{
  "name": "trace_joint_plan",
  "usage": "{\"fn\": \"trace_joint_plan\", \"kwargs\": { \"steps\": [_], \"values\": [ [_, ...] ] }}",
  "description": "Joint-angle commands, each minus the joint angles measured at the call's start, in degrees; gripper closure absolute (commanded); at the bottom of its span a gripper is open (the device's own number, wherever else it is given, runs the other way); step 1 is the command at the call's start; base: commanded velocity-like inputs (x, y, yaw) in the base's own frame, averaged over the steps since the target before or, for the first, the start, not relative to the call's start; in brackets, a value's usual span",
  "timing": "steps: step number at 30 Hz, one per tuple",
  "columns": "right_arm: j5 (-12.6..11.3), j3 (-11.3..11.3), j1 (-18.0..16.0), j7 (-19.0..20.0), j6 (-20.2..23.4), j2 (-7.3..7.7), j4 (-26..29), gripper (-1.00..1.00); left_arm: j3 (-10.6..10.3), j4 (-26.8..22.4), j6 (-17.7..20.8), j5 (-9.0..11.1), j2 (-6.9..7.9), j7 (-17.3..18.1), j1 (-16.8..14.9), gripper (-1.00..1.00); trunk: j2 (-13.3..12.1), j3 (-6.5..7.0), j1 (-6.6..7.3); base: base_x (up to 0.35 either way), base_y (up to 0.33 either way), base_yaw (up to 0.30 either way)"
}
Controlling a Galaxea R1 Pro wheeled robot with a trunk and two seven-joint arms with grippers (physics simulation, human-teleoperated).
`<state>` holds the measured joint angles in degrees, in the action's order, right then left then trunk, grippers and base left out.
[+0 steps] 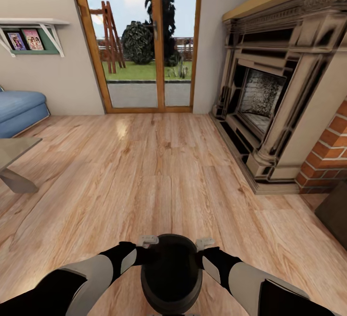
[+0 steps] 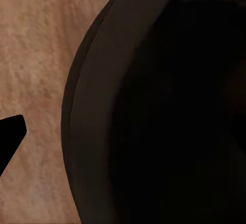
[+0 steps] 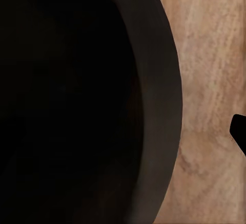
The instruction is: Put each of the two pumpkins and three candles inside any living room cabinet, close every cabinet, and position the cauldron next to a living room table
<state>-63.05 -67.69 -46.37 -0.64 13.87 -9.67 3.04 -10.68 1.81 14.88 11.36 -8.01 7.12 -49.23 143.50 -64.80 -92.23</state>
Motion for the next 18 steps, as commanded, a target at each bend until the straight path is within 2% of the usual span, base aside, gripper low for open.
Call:
{"fn": "trace_joint_plan", "kwargs": {
  "steps": [1,4,13,18],
  "values": [
    [-0.4,-0.4,0.0,-0.1,0.2,0.01,0.0,-1.00,-0.5,0.1,0.1,0.6,0.06,0.2,-0.1,-1.00,0.0,-0.05,0.01,0.013,0.000,0.000],
    [-0.4,-0.4,0.0,-0.1,0.3,0.01,0.0,-1.00,-0.5,0.1,0.1,0.6,0.13,0.2,-0.1,-1.00,0.0,-0.05,0.01,0.008,0.000,0.000],
    [-0.4,-0.4,0.0,-0.1,0.3,0.01,0.0,-1.00,-0.5,0.1,0.1,0.7,0.18,0.3,-0.1,-1.00,0.1,-2.04,-0.22,0.000,0.000,0.000],
    [-0.4,-0.4,0.0,-0.1,0.3,0.01,0.0,-1.00,-0.5,0.1,0.2,0.7,0.18,0.3,-0.1,-1.00,0.1,-2.04,-0.22,0.000,0.000,0.000]
  ]
}}
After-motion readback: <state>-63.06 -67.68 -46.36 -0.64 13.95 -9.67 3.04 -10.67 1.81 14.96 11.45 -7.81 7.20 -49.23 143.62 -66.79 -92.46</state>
